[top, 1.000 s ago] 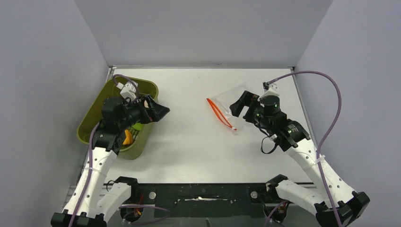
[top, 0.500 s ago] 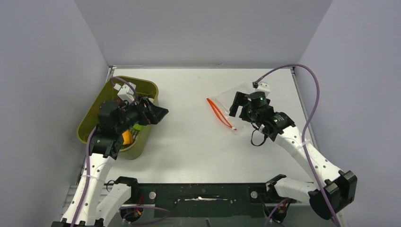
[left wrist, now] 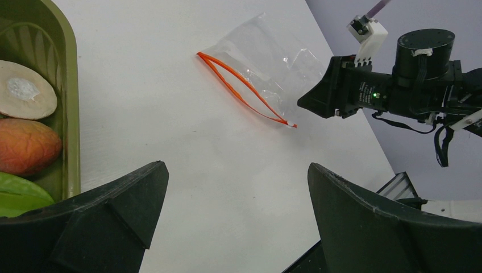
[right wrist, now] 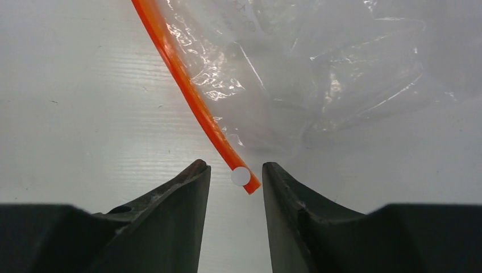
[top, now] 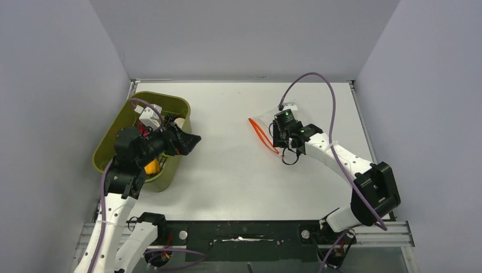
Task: Place the food in the zip-top bag and seal the zipper
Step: Pick up the zipper food storage bag at the center of the board.
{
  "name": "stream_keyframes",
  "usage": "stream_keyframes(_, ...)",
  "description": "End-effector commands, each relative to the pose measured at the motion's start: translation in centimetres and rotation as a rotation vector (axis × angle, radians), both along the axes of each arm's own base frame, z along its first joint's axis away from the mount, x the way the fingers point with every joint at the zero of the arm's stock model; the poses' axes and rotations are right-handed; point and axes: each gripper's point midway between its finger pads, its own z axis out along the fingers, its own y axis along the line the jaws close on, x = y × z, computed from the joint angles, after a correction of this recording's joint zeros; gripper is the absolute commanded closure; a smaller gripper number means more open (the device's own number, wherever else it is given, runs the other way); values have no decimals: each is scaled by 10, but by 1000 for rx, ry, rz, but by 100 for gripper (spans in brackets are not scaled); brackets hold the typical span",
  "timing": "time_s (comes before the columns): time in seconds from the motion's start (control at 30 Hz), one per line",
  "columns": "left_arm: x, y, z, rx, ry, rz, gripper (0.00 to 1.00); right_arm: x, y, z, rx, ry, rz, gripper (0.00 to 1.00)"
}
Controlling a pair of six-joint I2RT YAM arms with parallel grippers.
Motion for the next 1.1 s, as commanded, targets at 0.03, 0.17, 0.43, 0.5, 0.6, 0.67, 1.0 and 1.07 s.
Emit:
stream_keyframes(0.03,-4,-2,7,-7,-43,-13,5,30,36,14,8,-82,66,61)
stream_keyframes(0.17,-5,0,5,4,-45,-5,7,45,46,8,-108,-81,59,61)
stream_keyframes(0.43,-6,4,0,64,-56,-1,7,61,45,-10,-420,-67,55,57)
stream_keyframes(0.5,-7,2,1,67,-63,-9,7,63,44,-18,-463,-60,58,57)
stream_keyframes(0.6,-9,1,4,72,-74,-19,7,65,43,-27,-500,-42,74,56)
stream_keyframes(0.67,-9,1,4,79,-75,-22,7,66,38,-31,-548,-37,71,55)
stream_keyframes(1.0,-10,2,-3,95,-66,-13,7,66,15,-29,-685,-67,28,74)
stream_keyframes(1.07,-9,3,-1,91,-69,-4,7,65,15,-24,-669,-79,26,83)
